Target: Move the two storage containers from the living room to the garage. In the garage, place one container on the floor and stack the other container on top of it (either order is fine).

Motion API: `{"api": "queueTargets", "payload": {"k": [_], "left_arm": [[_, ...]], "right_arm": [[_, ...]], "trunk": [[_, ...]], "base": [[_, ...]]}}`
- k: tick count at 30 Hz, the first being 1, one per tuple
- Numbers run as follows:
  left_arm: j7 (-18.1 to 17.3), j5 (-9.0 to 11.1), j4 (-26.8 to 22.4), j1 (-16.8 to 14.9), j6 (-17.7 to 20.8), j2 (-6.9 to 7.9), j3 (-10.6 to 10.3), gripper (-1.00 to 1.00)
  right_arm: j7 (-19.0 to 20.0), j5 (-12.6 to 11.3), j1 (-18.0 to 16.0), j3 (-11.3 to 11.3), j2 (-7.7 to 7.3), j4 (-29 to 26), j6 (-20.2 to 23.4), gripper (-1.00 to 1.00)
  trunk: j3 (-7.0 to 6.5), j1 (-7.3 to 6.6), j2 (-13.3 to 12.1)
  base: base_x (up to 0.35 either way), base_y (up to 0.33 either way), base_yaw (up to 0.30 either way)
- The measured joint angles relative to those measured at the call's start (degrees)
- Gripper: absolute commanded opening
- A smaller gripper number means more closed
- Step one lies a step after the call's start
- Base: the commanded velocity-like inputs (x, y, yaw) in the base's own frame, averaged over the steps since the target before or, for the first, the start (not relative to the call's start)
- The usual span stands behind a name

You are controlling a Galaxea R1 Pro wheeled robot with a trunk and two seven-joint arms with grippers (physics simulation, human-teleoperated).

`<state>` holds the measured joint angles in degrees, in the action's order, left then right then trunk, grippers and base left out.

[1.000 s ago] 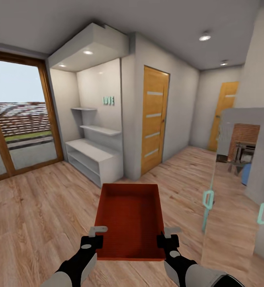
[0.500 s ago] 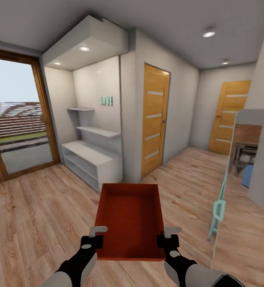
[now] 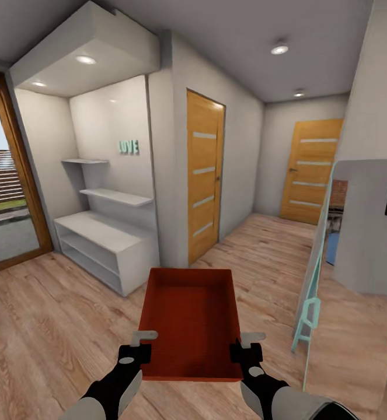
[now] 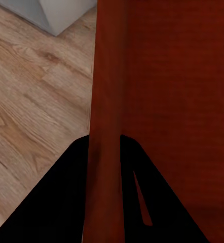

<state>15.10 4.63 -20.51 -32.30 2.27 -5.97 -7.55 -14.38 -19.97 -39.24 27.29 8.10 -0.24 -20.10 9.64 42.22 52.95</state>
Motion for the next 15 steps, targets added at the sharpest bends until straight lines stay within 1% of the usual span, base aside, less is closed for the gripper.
{"api": "queueTargets", "payload": {"k": [15], "left_arm": [[0.0, 0.0, -0.1, 0.0, 0.0, -0.01, 0.0, -1.0]], "right_arm": [[0.0, 0.2, 0.0, -0.2, -0.03, 0.0, 0.0, -1.0]], "trunk": [[0.0, 0.0, 0.0]], "base": [[0.321, 0.176, -0.281]]}}
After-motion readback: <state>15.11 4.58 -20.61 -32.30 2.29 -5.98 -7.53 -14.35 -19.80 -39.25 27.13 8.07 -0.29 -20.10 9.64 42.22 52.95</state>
